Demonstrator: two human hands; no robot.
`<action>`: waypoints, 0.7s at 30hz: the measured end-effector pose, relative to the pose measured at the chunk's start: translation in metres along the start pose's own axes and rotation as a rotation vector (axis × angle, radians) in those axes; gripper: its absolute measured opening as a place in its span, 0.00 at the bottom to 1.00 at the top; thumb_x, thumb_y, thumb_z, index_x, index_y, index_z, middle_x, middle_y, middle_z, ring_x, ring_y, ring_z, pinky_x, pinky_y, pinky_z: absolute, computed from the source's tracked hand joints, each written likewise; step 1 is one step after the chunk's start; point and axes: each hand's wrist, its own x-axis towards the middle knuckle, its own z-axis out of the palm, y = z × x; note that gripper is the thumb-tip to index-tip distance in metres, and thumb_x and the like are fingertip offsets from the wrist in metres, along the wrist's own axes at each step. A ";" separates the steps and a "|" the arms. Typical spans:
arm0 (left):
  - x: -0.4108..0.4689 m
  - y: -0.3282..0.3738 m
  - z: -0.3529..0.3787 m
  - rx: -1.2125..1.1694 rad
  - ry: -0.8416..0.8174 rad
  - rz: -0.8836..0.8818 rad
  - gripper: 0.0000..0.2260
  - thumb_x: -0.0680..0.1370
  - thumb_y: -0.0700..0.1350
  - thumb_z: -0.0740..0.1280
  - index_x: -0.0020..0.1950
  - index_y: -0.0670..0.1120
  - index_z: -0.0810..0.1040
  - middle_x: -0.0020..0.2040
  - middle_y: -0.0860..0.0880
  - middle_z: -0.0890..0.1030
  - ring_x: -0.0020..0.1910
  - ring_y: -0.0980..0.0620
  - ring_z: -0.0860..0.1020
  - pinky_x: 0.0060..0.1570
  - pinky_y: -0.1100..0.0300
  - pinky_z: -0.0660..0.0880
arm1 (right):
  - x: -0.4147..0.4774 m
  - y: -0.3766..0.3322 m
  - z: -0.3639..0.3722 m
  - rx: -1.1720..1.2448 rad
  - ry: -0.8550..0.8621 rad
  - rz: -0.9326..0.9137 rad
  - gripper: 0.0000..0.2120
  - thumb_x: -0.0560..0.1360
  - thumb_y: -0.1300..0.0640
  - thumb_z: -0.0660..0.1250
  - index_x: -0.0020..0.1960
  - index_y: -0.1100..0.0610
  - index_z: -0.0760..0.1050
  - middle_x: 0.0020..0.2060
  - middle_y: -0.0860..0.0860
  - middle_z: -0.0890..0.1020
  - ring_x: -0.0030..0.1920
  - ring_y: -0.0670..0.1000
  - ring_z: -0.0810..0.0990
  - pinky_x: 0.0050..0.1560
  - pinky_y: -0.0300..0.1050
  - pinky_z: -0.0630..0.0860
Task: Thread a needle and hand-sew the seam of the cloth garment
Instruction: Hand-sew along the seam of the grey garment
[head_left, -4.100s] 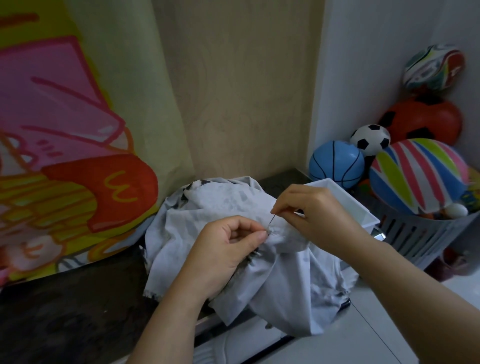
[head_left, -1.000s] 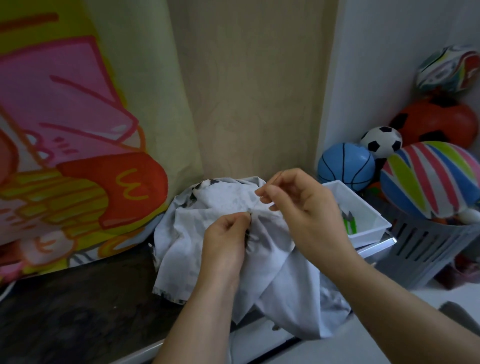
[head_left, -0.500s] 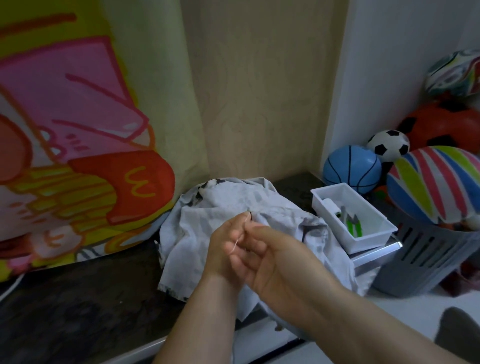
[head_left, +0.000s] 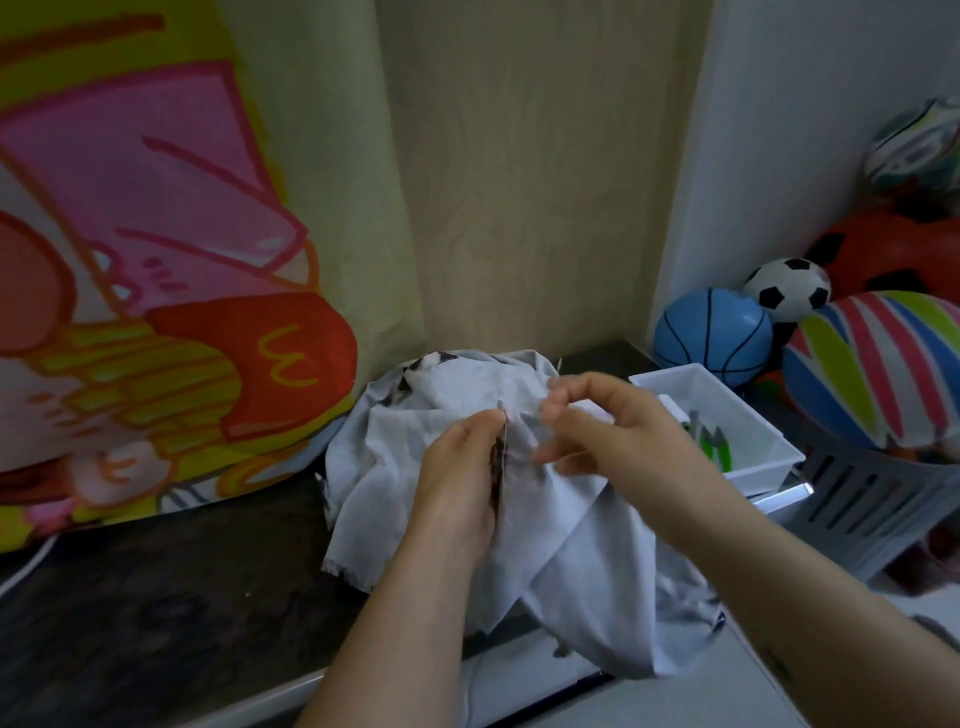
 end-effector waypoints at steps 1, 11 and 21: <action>-0.002 0.001 0.000 0.001 -0.023 0.002 0.11 0.80 0.42 0.64 0.56 0.35 0.77 0.52 0.36 0.80 0.47 0.47 0.79 0.50 0.54 0.76 | 0.004 0.001 -0.007 -0.093 0.024 -0.007 0.05 0.76 0.62 0.65 0.41 0.58 0.76 0.42 0.48 0.81 0.35 0.49 0.83 0.42 0.42 0.81; -0.009 0.002 0.010 0.055 -0.010 0.089 0.07 0.73 0.45 0.70 0.35 0.49 0.82 0.43 0.40 0.80 0.47 0.45 0.77 0.55 0.48 0.74 | 0.018 0.013 -0.037 -0.180 0.071 0.004 0.04 0.74 0.63 0.68 0.41 0.59 0.80 0.35 0.55 0.84 0.34 0.46 0.82 0.38 0.32 0.78; -0.009 0.005 0.011 -0.118 0.050 -0.025 0.08 0.78 0.40 0.65 0.48 0.35 0.78 0.49 0.32 0.80 0.49 0.40 0.79 0.53 0.49 0.77 | 0.003 -0.001 -0.023 -0.336 0.124 -0.172 0.04 0.74 0.63 0.65 0.42 0.57 0.78 0.32 0.50 0.83 0.30 0.43 0.80 0.33 0.31 0.73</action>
